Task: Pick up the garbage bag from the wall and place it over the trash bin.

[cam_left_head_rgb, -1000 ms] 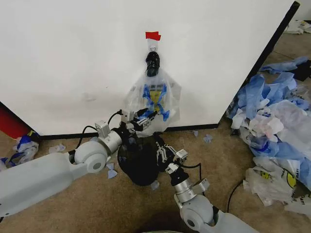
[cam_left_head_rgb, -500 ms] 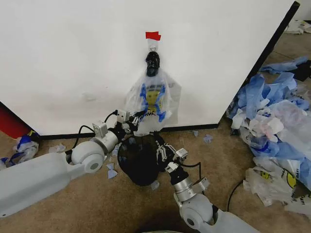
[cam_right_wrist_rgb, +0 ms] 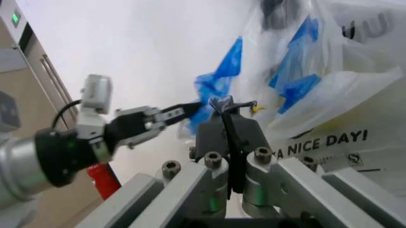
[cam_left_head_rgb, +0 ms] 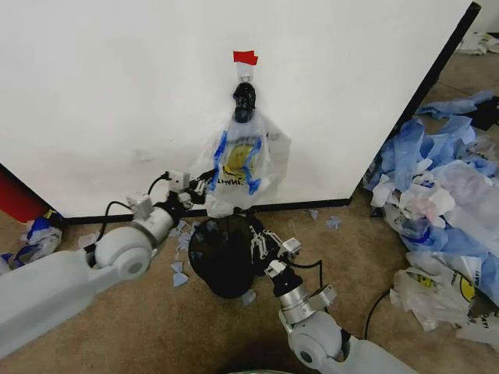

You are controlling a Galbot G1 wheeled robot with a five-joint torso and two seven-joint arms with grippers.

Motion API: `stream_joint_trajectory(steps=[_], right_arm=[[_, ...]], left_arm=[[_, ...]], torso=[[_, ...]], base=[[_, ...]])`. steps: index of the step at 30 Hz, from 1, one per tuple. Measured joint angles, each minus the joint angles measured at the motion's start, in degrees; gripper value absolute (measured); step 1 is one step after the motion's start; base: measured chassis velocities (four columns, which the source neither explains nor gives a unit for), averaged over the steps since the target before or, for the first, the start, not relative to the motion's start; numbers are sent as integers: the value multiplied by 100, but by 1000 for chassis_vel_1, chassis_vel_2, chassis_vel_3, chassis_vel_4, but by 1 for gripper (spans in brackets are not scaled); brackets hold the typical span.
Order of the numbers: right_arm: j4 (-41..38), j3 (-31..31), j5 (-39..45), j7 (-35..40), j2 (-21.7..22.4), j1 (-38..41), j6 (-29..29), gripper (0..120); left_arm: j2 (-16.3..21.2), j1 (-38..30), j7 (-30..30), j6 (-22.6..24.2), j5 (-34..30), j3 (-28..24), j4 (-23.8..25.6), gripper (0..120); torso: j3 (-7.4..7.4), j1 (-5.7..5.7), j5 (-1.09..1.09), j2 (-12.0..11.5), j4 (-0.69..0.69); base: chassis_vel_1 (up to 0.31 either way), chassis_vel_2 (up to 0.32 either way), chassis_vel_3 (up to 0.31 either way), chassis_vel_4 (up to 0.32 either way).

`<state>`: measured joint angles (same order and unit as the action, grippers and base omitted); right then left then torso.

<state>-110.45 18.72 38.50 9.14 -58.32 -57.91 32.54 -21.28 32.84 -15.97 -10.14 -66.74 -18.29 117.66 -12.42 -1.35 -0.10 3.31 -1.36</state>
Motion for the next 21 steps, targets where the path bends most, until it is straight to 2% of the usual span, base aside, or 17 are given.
stream_joint_trajectory(steps=[2, 4, 11, 21], right_arm=[[-10, 30, 12, 1, -2, 26, -5, 0], [-44, 39, 18, 1, -1, 31, -7, 0], [-130, 0, 14, 23, 25, -17, -9, 0], [-327, -241, -2, 27, 192, -244, -8, 0]], left_arm=[[174, 360, -77, 23, 75, 479, 110, 0], [354, 712, -147, 43, 147, 994, 232, 0], [459, 809, -345, 117, 140, 1397, 346, 0], [395, 886, -807, 497, 278, 1567, 510, 0]], torso=[[1, 0, 4, 0, 4], [0, 0, 1, 0, 2], [0, 0, 3, 0, -1], [0, 0, 3, 0, -1]], base=[[0, 0, 0, 0], [0, 0, 0, 0], [0, 0, 0, 0], [0, 0, 0, 0]])
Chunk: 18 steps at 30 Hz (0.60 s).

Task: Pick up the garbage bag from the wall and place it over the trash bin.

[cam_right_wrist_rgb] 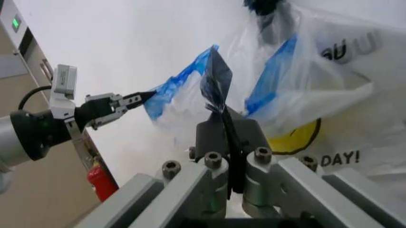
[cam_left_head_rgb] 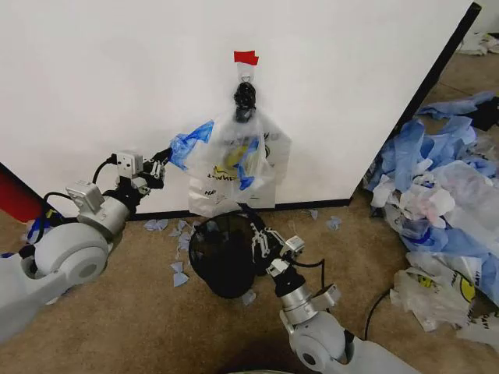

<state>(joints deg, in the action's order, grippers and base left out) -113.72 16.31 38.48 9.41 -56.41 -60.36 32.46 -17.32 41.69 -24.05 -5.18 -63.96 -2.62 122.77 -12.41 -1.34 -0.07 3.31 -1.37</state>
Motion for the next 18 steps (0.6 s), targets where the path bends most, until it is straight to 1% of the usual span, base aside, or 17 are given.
stream_joint_trajectory(steps=[5, 10, 18], right_arm=[[-83, -125, -22, 4, 58, -114, 8, 0], [-109, -160, -73, 36, 87, -111, -7, 0], [-335, -70, -11, 268, 279, 72, -314, 0]], left_arm=[[-102, 253, -242, 183, 108, 197, 100, 0], [-225, 316, -272, 193, 153, 200, 116, 0], [-390, 355, -270, 203, 211, 167, 121, 0]], torso=[[0, 0, 0, 0, 2], [0, 0, 0, 0, 1], [0, 0, 0, 0, 1]], base=[[0, 0, 0, 0], [0, 0, 0, 0], [0, 0, 0, 0]])
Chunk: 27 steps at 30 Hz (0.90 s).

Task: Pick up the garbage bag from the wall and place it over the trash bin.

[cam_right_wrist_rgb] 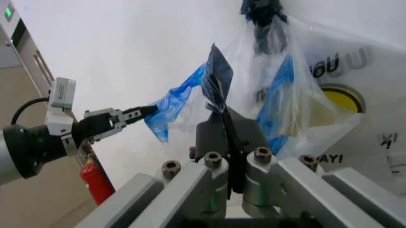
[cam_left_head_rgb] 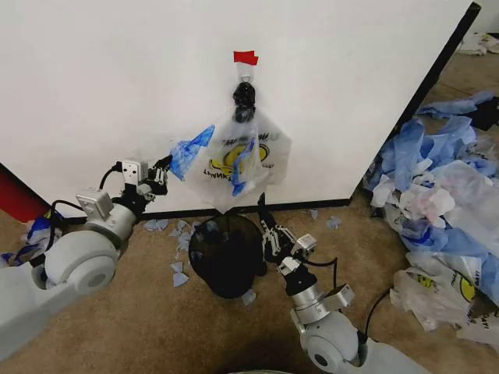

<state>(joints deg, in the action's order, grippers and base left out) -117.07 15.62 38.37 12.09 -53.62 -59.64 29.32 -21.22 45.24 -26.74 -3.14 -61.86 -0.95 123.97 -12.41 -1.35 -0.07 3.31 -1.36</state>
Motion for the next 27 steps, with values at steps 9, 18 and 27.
stream_joint_trajectory(steps=[9, 18, 27], right_arm=[[-18, 122, -548, 854, 306, 360, -1006, 30], [-35, 887, -711, 1469, 787, 1486, -1696, 62], [83, 2047, -602, 2135, 762, 3054, -2660, 91]], left_arm=[[-161, -109, 34, -3, 83, -185, -77, 0], [-283, -147, 55, -9, 148, -255, -173, 0], [-376, -138, 58, -20, 198, -265, -227, 0]], torso=[[-1, 0, 0, 0, 0], [-1, 0, -1, 0, 0], [-1, 0, 0, 0, 0]], base=[[0, 0, 0, 0], [0, 0, 0, 0], [0, 0, 0, 0]])
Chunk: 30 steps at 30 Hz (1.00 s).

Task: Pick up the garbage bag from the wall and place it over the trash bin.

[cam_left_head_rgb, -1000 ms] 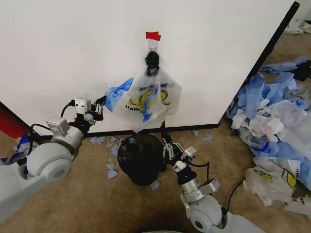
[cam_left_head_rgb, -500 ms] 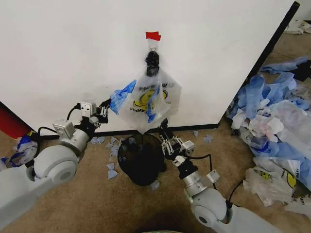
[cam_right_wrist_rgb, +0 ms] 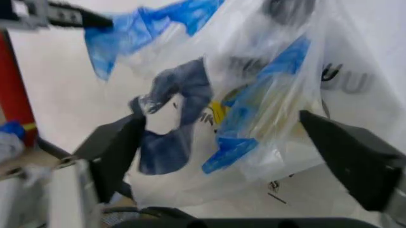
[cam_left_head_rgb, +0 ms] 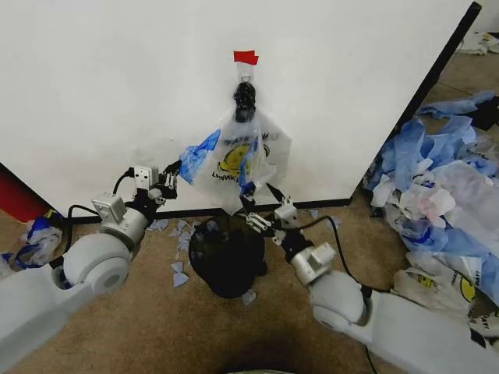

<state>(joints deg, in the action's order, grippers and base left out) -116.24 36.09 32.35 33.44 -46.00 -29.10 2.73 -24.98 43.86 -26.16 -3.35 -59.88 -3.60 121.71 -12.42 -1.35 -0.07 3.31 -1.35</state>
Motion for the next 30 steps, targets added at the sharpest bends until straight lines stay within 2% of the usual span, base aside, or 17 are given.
stream_joint_trajectory(steps=[3, 9, 11, 19, 30], right_arm=[[132, 278, 200, 197, -155, 446, -272, 99], [318, 543, 490, 281, -478, 1007, -383, 100], [406, 632, 711, 369, -713, 1217, -481, 100], [629, 744, 962, 938, -1052, 1384, -1069, 100], [1146, 818, 1113, 1276, -1498, 1575, -1310, 100]], left_arm=[[-17, 42, 0, -18, 20, 33, -11, 0], [-75, 81, 0, -30, 44, 47, -24, 0], [-102, 92, 0, -46, 57, 57, -37, 0], [-118, 186, 14, -102, 71, 128, -34, 0], [-175, 290, 16, -123, 88, 199, 3, 0]], torso=[[0, 0, 0, 0, 0], [0, 0, -1, 0, 1], [0, 0, -1, 0, 0], [1, 0, 0, 0, -2], [0, 0, -1, 0, -1]], base=[[0, 0, 0, 0], [0, 0, 0, 0], [0, 0, 0, 0], [0, 0, 0, 0], [0, 0, 0, 0]])
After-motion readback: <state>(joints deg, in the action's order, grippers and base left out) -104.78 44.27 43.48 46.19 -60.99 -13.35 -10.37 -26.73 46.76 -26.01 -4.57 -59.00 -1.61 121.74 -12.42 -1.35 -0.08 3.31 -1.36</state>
